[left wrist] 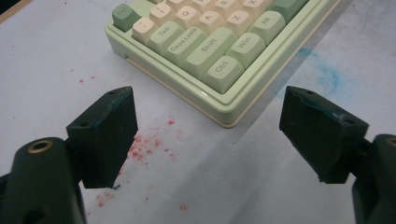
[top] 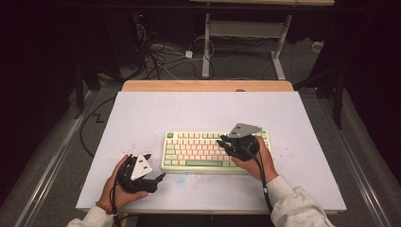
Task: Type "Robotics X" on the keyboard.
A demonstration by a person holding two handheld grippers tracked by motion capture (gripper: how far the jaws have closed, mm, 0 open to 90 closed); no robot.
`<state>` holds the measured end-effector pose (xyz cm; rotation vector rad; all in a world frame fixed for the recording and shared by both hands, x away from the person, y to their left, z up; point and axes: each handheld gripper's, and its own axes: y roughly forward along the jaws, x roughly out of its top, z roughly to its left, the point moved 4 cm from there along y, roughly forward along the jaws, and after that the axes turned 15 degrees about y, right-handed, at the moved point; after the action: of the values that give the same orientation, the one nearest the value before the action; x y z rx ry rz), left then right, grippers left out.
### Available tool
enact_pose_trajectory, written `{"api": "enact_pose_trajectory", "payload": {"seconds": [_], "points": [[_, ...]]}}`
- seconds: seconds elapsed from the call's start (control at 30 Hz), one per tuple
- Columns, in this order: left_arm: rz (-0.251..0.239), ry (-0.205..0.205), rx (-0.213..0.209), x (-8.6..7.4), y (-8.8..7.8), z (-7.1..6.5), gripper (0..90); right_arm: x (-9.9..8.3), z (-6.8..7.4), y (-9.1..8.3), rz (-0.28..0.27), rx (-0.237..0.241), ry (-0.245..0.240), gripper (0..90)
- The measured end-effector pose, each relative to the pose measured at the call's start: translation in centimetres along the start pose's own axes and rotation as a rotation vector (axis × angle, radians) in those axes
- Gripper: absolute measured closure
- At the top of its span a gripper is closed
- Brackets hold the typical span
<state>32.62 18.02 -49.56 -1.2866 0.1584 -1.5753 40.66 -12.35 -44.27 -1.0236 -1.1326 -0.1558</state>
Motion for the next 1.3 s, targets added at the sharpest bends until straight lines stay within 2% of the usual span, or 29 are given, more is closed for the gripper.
{"api": "enact_pose_trajectory", "payload": {"seconds": [0.4,0.6,0.83,1.03,1.23,1.3], "points": [[0.002,0.000,-0.004,0.0,0.1,0.0,17.7,0.2,-0.6,-1.6,-0.066,-0.027,0.002,36.6],[-0.001,0.004,-0.005,0.1,0.0,0.0,17.7,0.2,-0.6,-2.3,-0.098,-0.051,-0.006,27.1],[-0.010,-0.005,0.005,0.2,-0.2,0.2,17.7,-0.2,-0.7,-3.1,-0.120,-0.072,-0.022,22.1],[-0.027,-0.023,0.007,0.3,-0.3,0.3,19.4,-0.7,-1.0,-3.9,-0.132,-0.083,-0.024,21.8],[-0.025,-0.018,0.014,0.4,-0.4,0.3,20.8,-1.3,-1.3,-4.8,-0.142,-0.102,-0.032,22.0],[-0.020,-0.026,0.005,0.3,-0.4,0.2,22.7,-1.4,-1.4,-5.1,-0.144,-0.103,-0.031,22.1]]}}
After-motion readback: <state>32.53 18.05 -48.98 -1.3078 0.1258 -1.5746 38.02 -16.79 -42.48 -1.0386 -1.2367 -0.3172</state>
